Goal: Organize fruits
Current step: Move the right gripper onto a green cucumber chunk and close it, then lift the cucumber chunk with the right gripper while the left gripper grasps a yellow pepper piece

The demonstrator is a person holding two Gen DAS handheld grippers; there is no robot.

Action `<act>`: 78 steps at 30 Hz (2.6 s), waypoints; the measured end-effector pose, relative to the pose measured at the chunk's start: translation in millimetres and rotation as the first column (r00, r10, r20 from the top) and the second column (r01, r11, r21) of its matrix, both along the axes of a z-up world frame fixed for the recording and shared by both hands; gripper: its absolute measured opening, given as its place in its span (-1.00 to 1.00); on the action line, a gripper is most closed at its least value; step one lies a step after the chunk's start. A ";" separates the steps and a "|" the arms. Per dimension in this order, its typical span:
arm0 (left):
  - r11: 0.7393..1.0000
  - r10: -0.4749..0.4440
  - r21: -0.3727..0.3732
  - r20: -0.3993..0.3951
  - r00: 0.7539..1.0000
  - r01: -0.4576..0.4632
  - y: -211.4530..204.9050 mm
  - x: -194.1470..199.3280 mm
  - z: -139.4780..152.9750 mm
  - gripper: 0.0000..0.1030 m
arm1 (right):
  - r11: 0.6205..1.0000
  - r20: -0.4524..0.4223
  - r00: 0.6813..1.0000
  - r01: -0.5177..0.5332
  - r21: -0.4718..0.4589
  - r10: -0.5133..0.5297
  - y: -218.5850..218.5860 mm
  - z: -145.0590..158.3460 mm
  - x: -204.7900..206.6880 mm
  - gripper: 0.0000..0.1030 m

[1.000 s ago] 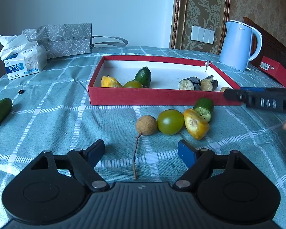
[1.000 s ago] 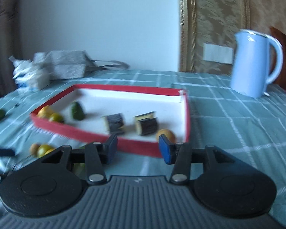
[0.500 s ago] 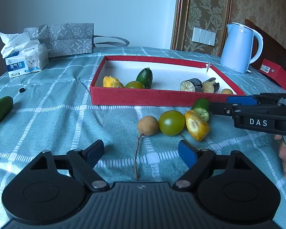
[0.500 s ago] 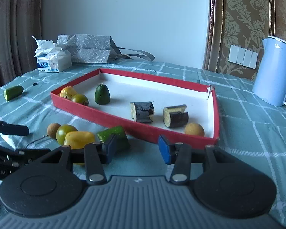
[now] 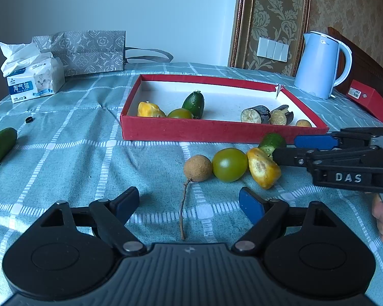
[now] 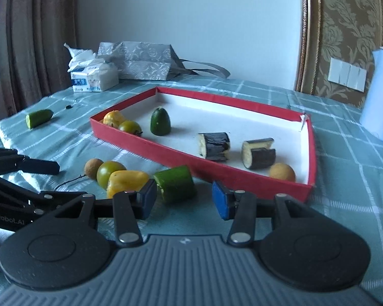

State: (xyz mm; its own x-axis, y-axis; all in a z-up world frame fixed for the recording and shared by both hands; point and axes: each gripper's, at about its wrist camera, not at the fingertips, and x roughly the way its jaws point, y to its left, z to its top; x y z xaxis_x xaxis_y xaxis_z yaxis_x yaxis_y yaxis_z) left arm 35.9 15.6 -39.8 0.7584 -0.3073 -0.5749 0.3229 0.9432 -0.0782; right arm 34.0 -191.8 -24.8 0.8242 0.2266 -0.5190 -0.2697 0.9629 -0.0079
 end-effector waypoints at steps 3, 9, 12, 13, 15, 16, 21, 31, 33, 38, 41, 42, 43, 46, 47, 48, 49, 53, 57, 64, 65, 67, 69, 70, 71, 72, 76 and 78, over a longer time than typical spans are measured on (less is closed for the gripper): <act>1.000 0.000 0.000 0.000 1.000 0.000 -0.3 -0.4 0.0 0.66 | 0.999 -0.002 1.000 -0.003 -0.036 0.003 5.9 -1.2 6.6 -0.13; 1.000 -0.001 0.000 0.000 1.000 0.001 -0.2 -0.5 -0.1 0.67 | 0.999 -0.023 1.000 -0.022 -0.039 0.022 8.5 -6.0 22.6 -0.13; 1.000 0.000 0.000 0.000 1.000 0.000 0.0 -0.4 0.0 0.68 | 0.999 -0.018 0.999 -0.030 -0.038 0.029 9.7 -7.6 22.4 -0.23; 1.000 0.000 0.000 0.000 1.000 0.000 -0.1 -0.5 0.0 0.68 | 0.999 -0.019 0.999 -0.034 -0.033 0.034 9.8 -7.4 21.7 -0.31; 1.000 0.000 -0.001 0.000 1.000 0.000 -0.1 -0.5 0.0 0.67 | 0.999 -0.025 0.999 -0.039 -0.037 0.038 11.8 -7.2 18.7 -0.42; 1.000 0.002 0.001 0.001 1.000 -0.002 -0.2 -0.8 0.0 0.68 | 0.998 -0.017 0.999 -0.035 -0.050 0.034 13.7 -7.3 15.9 -0.43; 1.000 0.003 0.004 0.001 1.000 -0.003 -2.8 -3.6 0.9 0.68 | 0.997 0.013 0.999 0.038 -0.062 -0.037 8.4 -5.4 -4.3 -0.44; 0.997 -0.049 -0.058 -0.014 0.999 0.048 -34.5 -14.9 6.8 0.68 | 0.986 0.034 0.988 0.150 0.074 -0.153 -27.8 -1.7 -22.9 -0.45; 0.996 -0.062 -0.062 -0.015 0.998 0.061 -41.3 -15.2 7.1 0.68 | 0.984 0.041 0.986 0.159 0.085 -0.163 -30.6 -1.3 -25.6 -0.45; 0.995 -0.066 -0.082 -0.024 0.998 0.063 -51.6 -13.5 7.8 0.68 | 0.978 0.053 0.981 0.182 0.102 -0.188 -35.7 0.1 -29.8 -0.48; 0.989 -0.076 -0.131 -0.041 0.996 0.070 -51.9 -12.7 9.9 0.68 | 0.977 0.064 0.978 0.192 0.096 -0.198 -35.9 0.6 -31.2 -0.48; 0.986 -0.082 -0.147 -0.048 0.996 0.074 -52.0 -12.3 10.5 0.68 | 0.976 0.067 0.977 0.194 0.094 -0.201 -35.8 0.8 -31.3 -0.48; 0.984 -0.086 -0.163 -0.052 0.995 0.076 -52.0 -12.1 10.8 0.68 | 0.976 0.068 0.977 0.197 0.094 -0.203 -35.7 1.0 -31.4 -0.48; 0.974 -0.098 -0.212 -0.071 0.993 0.081 -52.7 -9.0 10.7 0.68 | 0.973 0.073 0.974 0.209 0.099 -0.216 -38.3 1.7 -32.4 -0.48; 0.970 -0.105 -0.230 -0.082 0.991 0.083 -53.4 -6.7 10.4 0.68 | 0.971 0.076 0.971 0.217 0.100 -0.225 -39.1 2.0 -32.9 -0.48; 0.964 -0.114 -0.249 -0.090 0.989 0.089 -53.8 -4.5 9.7 0.67 | 0.969 0.080 0.970 0.223 0.101 -0.232 -39.8 2.4 -33.3 -0.53; 0.959 -0.123 -0.266 -0.096 0.988 0.093 -55.0 -3.1 9.8 0.68 | 0.968 0.083 0.967 0.231 0.102 -0.240 -40.7 2.8 -33.6 -0.54; 0.958 -0.101 -0.279 -0.100 0.990 0.070 -61.0 0.0 11.2 0.67 | 0.961 0.073 0.963 0.252 0.110 -0.261 -44.9 2.3 -32.0 -0.57; 0.960 -0.085 -0.274 -0.119 0.989 0.049 -63.5 6.3 9.8 0.66 | 0.962 0.031 0.964 0.260 0.082 -0.263 -44.4 -3.0 -25.5 -0.58; 0.959 -0.062 -0.282 -0.121 0.991 0.025 -65.6 12.3 11.9 0.66 | 0.961 0.005 0.966 0.258 0.096 -0.259 -48.7 -5.8 -21.7 -0.58; 0.959 -0.059 -0.281 -0.120 0.991 0.023 -66.3 12.8 12.0 0.66 | 0.962 0.002 0.967 0.254 0.104 -0.256 -49.9 -5.9 -20.8 -0.57; 0.961 -0.055 -0.277 -0.115 0.992 0.021 -67.6 12.6 11.8 0.66 | 0.961 0.000 0.968 0.251 0.116 -0.253 -52.0 -5.9 -19.8 -0.57; 0.964 -0.056 -0.266 -0.109 0.993 0.025 -69.6 12.8 11.6 0.66 | 0.960 -0.007 0.968 0.249 0.128 -0.250 -53.5 -6.3 -19.3 -0.56; 0.966 -0.056 -0.258 -0.103 0.993 0.028 -70.5 13.1 11.7 0.60 | 0.960 -0.009 0.968 0.248 0.132 -0.249 -53.8 -6.3 -19.4 -0.56; 0.969 -0.056 -0.245 -0.099 0.994 0.030 -71.7 13.5 11.6 0.56 | 0.960 -0.010 0.969 0.247 0.132 -0.248 -54.3 -6.4 -19.8 -0.56; 0.971 -0.054 -0.237 -0.097 0.994 0.030 -72.6 14.5 11.4 0.49 | 0.960 -0.012 0.969 0.247 0.130 -0.247 -54.4 -6.3 -19.9 -0.57; 0.970 -0.053 -0.243 -0.116 0.992 0.023 -73.6 22.1 10.9 0.42 | 0.957 -0.029 0.966 0.259 0.134 -0.257 -57.3 -7.1 -21.4 -0.47; 0.969 -0.053 -0.246 -0.119 0.991 0.022 -74.0 25.0 10.8 0.38 | 0.955 -0.034 0.965 0.264 0.137 -0.262 -58.9 -7.7 -21.6 -0.44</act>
State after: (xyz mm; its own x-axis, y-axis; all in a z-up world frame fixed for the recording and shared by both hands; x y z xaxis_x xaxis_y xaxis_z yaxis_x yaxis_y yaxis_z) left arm 60.9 -58.4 -29.0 0.6710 -0.4767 -0.5678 0.3313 0.8780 -0.3456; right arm 12.5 -250.7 -32.5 0.8566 0.0741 -0.5106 -0.0062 0.9910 0.1334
